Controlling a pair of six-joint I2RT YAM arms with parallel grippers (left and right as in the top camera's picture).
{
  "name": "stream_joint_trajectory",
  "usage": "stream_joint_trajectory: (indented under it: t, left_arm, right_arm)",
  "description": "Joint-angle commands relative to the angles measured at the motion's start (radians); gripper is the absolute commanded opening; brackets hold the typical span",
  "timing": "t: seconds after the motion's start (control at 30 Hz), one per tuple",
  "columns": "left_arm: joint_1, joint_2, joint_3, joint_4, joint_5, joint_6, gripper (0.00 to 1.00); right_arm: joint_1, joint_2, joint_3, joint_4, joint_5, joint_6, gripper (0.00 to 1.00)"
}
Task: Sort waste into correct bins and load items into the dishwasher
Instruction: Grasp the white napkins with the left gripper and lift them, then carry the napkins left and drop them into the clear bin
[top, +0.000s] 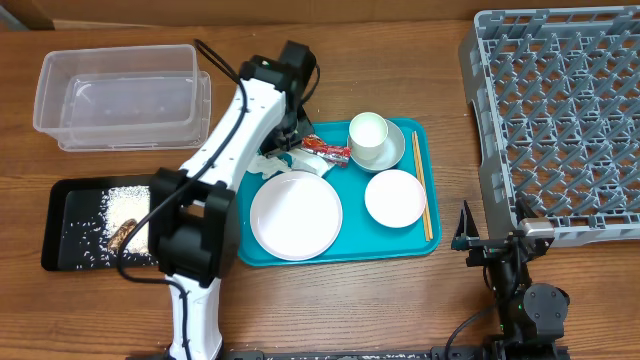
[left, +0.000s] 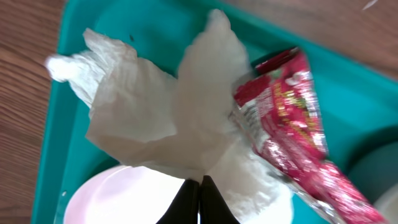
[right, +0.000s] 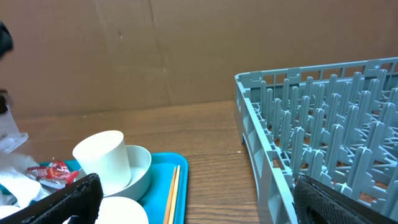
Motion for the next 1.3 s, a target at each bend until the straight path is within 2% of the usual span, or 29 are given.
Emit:
stream_joint_trajectory:
  t: [0.0,0.47,0.73,0.87,1.17,1.23,1.27]
  left_arm:
    - [0.001,-0.074,0.026,-0.004,-0.016,0.032,0.04]
    - [0.002,-0.212,0.026,-0.047,-0.155,0.034,0.04]
    - [0.039,-0.322,0.028,0.02,-0.398,0.034,0.04]
    - [0.106,-0.336,0.028,0.116,-0.481,0.052,0.04]
    - [0.317,-0.321,0.023,0.241,-0.491,0.068,0.04]
    - [0.364,-0.321,0.023,0.246,-0.47,0.068,0.07]
    - [0.386,-0.321,0.023,0.247,-0.45,0.068,0.13]
  right_arm:
    - [-0.004,-0.01,-0.011,0.006,0.01,0.008,1.0]
    - [-0.004,-0.01,-0.011,0.006,0.01,0.008,1.0]
    - [-0.004,-0.01,-0.011,0.006,0.01,0.008,1.0]
    - [-0.004,-0.01,-0.011,0.006,0.01,0.008,1.0]
    - [-0.004,-0.01,-0.011,0.006,0.01,0.008,1.0]
    - [-0.004,-0.01,-0.011,0.006,0.01,0.008,1.0]
    - [-0.004,-0.01,-0.011,0.006,0.01,0.008,1.0]
